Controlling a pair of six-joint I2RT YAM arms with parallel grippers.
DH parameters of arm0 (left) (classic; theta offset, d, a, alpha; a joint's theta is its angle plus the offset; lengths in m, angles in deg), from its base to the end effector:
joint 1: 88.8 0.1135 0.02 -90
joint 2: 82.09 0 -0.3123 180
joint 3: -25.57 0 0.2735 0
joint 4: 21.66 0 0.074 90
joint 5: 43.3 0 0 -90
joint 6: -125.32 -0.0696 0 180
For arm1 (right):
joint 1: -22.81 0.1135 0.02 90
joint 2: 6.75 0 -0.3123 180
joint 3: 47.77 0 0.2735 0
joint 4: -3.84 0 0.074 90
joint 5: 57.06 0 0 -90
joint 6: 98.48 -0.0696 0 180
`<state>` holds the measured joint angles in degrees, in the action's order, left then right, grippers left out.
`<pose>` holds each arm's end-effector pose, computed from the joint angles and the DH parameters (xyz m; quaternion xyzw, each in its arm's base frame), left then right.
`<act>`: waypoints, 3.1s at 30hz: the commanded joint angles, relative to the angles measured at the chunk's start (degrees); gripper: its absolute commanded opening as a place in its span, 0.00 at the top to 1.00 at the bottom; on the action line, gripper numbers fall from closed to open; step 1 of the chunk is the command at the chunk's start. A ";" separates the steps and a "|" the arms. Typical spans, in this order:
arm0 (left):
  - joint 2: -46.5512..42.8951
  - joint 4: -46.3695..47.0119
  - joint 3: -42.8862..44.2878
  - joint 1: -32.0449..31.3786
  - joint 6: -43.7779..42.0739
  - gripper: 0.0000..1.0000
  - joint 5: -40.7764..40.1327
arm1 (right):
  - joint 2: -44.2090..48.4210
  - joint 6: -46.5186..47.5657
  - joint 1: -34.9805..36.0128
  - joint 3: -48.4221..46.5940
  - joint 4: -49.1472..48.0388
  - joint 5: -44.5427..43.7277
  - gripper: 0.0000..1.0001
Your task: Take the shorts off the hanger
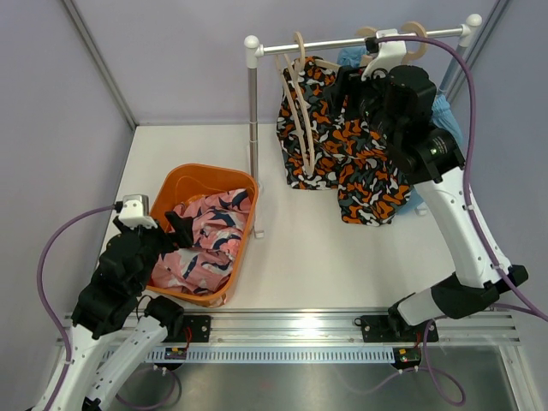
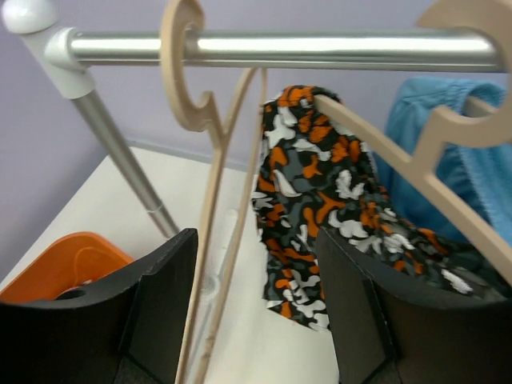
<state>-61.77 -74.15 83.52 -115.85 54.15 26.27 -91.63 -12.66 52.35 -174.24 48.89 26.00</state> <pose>0.0808 -0.0140 0.3532 -0.0519 0.7858 -0.1044 0.6074 0.2995 0.1601 0.5975 -0.1191 0.7182 0.1563 0.6676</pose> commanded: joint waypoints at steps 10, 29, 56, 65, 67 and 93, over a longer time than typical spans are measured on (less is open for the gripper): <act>0.08 1.67 0.43 0.15 -6.35 0.01 2.94 | -1.86 8.40 -8.61 1.04 -6.35 -8.27 0.27; 0.51 2.02 -0.36 0.15 -6.61 0.01 4.96 | -18.92 10.51 -13.63 -16.11 1.10 2.01 0.21; 0.95 1.49 -0.28 0.15 -6.70 0.01 5.13 | -13.56 7.53 -13.63 -8.63 0.40 6.50 0.58; 1.22 1.58 -0.36 0.15 -6.79 0.01 5.22 | -13.73 9.63 -13.63 -7.67 -0.83 6.67 0.60; 1.39 1.67 -0.36 0.15 -6.79 0.01 5.31 | -13.29 9.90 -13.54 -6.35 -1.61 6.68 0.61; 2.01 1.67 -0.45 0.15 -6.79 0.01 5.75 | -7.32 6.29 -13.63 6.04 -16.63 4.13 0.60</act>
<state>-60.48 -74.15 83.50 -115.85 48.59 30.47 -101.99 -5.80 38.93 -169.85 38.18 32.38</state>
